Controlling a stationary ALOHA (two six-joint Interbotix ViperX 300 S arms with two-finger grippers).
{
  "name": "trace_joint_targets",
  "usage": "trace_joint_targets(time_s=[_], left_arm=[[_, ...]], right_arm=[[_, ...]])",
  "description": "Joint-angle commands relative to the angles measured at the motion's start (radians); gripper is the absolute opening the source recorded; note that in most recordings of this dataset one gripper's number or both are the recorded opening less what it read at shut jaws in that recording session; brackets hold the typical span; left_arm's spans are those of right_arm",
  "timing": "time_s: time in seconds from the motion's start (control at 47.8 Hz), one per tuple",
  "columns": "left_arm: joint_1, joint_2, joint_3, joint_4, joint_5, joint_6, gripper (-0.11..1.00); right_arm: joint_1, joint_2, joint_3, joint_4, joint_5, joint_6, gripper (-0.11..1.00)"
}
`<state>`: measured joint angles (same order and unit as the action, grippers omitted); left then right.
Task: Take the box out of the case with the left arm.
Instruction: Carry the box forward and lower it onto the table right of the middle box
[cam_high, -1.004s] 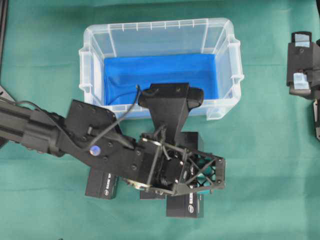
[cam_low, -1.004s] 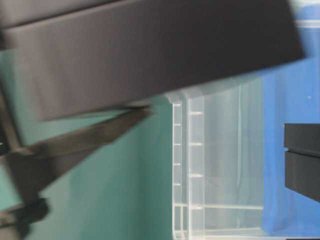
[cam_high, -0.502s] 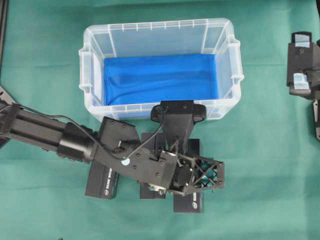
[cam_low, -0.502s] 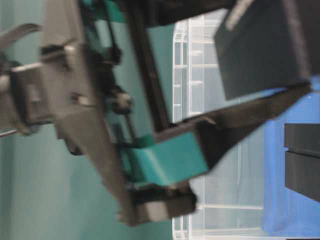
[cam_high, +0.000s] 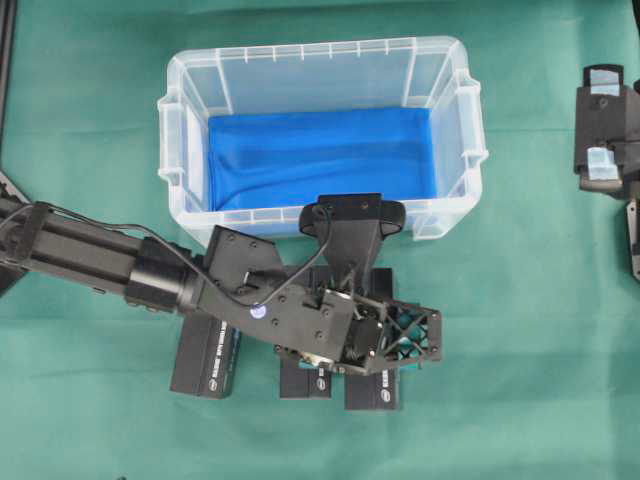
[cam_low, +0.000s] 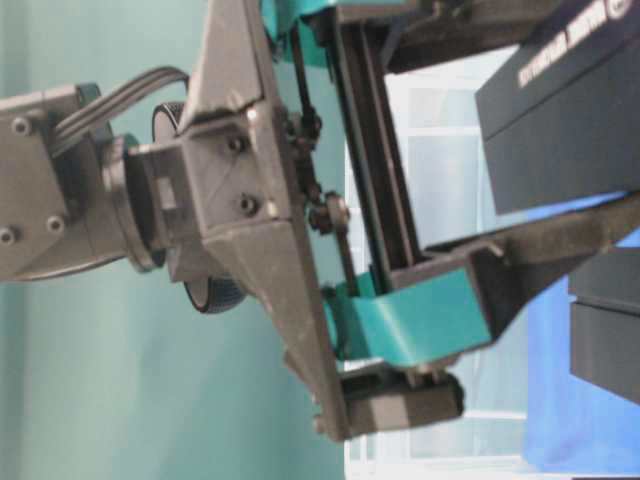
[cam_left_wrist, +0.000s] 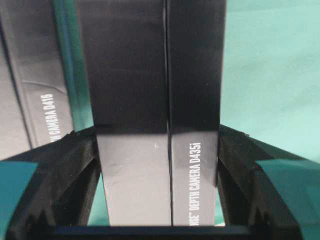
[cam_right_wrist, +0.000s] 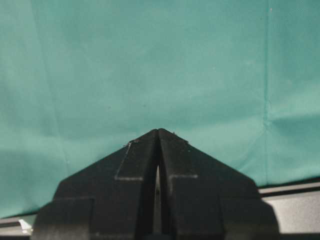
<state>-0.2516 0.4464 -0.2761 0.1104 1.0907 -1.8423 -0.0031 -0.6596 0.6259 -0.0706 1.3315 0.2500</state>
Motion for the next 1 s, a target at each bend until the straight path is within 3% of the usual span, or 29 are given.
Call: trace_joint_targets(time_s=[0.0,0.502,0.67,0.983], left_arm=[[0.003,-0.02,-0.014,0.005,-0.017,0.0,0.6],[0.002,-0.011,0.006,0.005,-0.114,0.023,0.6],[-0.005,-0.011,0.006,0.003,-0.115,0.051,0.95],[-0.005,-0.012,0.008,0.0,-0.114,0.052,0.94]], right_arm=[[0.002,-0.003,-0.009,-0.003,-0.003,0.0,-0.01],[0.002,-0.003,-0.011,-0.005,-0.003,0.0,-0.01],[0.002,-0.003,-0.011,-0.005,-0.002,0.005,-0.01],[0.002,-0.003,-0.011,-0.005,-0.003,0.006,-0.01]])
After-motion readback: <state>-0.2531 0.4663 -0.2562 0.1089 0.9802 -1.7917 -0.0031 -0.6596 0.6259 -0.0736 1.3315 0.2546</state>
